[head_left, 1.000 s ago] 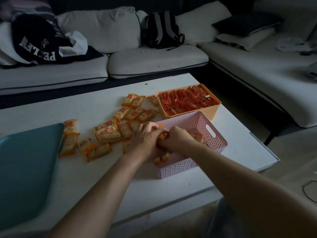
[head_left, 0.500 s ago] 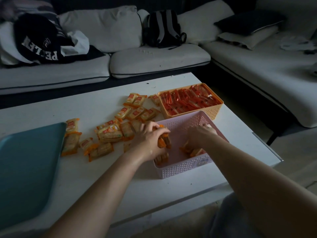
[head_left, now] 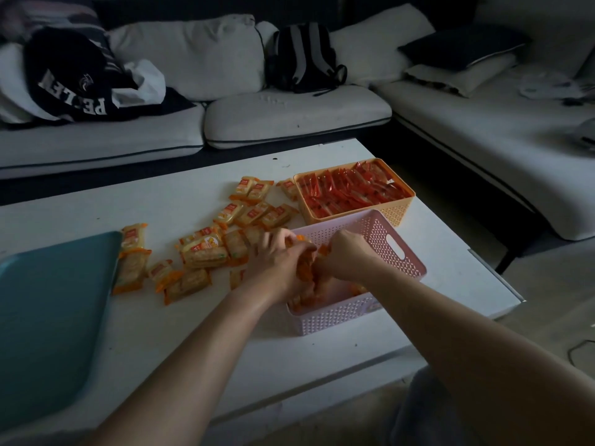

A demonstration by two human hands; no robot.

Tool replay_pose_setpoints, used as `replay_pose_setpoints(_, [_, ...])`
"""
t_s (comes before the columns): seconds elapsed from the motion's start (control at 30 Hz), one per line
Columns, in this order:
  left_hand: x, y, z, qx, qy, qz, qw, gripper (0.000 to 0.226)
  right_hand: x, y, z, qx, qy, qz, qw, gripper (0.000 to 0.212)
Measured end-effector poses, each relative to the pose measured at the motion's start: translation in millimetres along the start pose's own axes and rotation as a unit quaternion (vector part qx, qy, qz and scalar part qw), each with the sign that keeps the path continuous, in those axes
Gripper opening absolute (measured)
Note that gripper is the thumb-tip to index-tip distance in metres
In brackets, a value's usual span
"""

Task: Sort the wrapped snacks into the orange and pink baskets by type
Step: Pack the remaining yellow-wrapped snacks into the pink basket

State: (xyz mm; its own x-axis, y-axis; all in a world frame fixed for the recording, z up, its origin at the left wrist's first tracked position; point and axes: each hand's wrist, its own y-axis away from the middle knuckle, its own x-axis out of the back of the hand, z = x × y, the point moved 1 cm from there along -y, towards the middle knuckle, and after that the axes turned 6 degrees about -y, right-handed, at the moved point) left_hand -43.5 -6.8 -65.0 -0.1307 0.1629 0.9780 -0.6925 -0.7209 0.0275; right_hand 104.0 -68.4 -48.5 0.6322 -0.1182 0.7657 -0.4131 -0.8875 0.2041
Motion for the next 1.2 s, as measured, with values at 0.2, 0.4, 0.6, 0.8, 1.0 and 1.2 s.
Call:
replay_pose_setpoints(0.2, [-6,-5,6,0.001,-0.07,0.049,0.996,0.063,1,-2,1,-0.076,-0.227,-0.097,0.966,0.027])
replay_pose_setpoints(0.4, [-9,-7,3,-0.004,-0.071,0.059,0.996,0.042,40,-16,39,0.006,-0.056,-0.024,0.998,0.028])
replay_pose_setpoints(0.6, [-8,-9,4,0.007,-0.057,0.052,0.997,0.041,21,-15,55,0.0,0.22,-0.169,0.961,0.049])
replay_pose_setpoints(0.8, [-3,-8,2,0.002,-0.052,0.022,0.998,0.052,12,-18,49,0.001,0.236,-0.174,0.956,0.037])
replay_pose_setpoints(1.0, [1,-5,0,-0.013,-0.05,0.0,0.999,0.063,30,-2,29,0.059,0.205,-0.168,0.962,0.028])
replay_pose_setpoints(1.2, [4,0,1,-0.014,-0.052,0.005,0.999,0.073,37,7,21,0.156,0.184,-0.113,0.964,0.029])
